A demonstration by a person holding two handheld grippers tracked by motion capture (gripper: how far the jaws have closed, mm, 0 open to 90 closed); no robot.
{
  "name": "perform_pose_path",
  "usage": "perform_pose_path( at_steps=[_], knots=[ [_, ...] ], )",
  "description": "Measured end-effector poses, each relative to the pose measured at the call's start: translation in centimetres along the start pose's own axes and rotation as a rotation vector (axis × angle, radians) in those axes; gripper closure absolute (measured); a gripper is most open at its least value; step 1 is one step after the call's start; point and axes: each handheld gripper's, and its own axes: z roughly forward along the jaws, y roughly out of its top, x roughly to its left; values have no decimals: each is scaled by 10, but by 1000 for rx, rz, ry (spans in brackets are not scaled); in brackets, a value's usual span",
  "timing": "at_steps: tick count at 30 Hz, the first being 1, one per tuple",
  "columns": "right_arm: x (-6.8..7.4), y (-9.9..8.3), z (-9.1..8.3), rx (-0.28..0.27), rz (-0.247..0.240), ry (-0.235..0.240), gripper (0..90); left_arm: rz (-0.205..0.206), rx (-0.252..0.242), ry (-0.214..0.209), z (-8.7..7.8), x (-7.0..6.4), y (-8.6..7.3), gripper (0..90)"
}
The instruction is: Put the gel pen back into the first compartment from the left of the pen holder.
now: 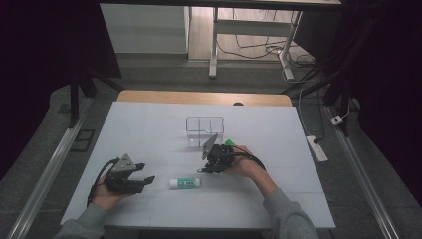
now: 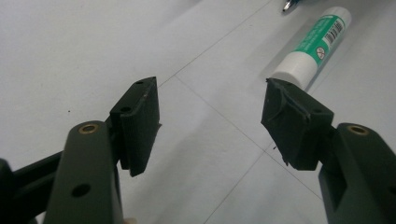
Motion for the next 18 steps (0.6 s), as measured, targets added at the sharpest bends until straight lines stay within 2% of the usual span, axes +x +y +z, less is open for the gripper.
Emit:
perform_pose_path(
  at_steps=[2,6,9,18],
  knots=[
    [1,0,0,0,-10,-3,788,13,1,3,-1,-1,0,365],
    [2,1,0,7,-19,-12,793,12,-3,4,-1,-2,0,366],
    [2,0,-2,-7,-8,-18,793,8,-5,3,-2,-1,0,366],
    [-1,-4,-28,-179,59,-61,793,-7,-23,-2,-3,0,0,366]
  ],
)
